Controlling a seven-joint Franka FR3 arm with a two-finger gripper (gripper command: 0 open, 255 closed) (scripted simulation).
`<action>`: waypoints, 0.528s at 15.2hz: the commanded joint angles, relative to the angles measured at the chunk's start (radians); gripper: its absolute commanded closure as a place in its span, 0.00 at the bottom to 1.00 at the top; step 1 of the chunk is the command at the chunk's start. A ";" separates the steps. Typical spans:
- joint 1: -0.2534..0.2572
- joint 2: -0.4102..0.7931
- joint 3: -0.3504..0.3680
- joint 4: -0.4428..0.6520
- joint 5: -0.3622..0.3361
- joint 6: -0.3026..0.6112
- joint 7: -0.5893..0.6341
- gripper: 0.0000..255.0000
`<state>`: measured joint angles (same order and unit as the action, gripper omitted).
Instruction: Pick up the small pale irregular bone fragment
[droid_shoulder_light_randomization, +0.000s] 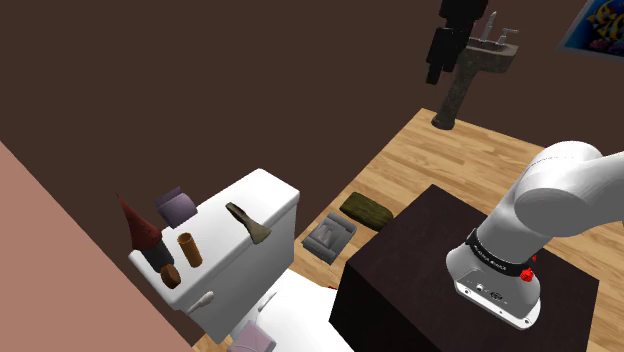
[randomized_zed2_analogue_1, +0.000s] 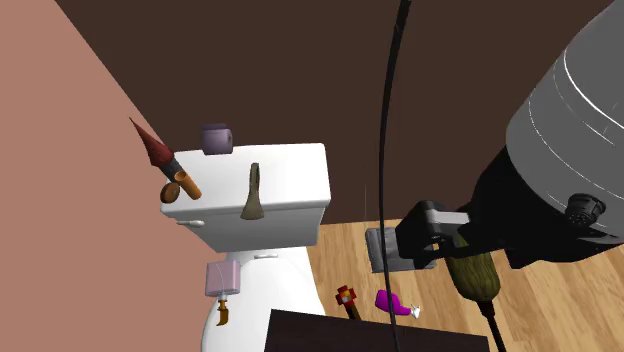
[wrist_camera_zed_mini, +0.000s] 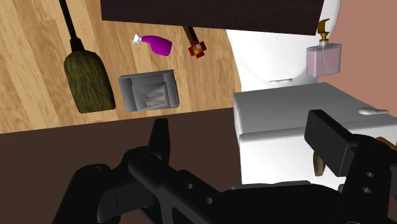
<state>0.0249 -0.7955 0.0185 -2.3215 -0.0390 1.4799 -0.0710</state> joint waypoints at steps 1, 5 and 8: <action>0.000 0.000 0.000 0.000 0.000 0.000 0.000 0.00; 0.018 0.058 0.047 -0.060 0.036 0.118 0.052 0.00; 0.031 0.116 0.082 -0.092 0.060 0.209 0.090 0.00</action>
<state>0.0517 -0.7045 0.0892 -2.4076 0.0135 1.6555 0.0062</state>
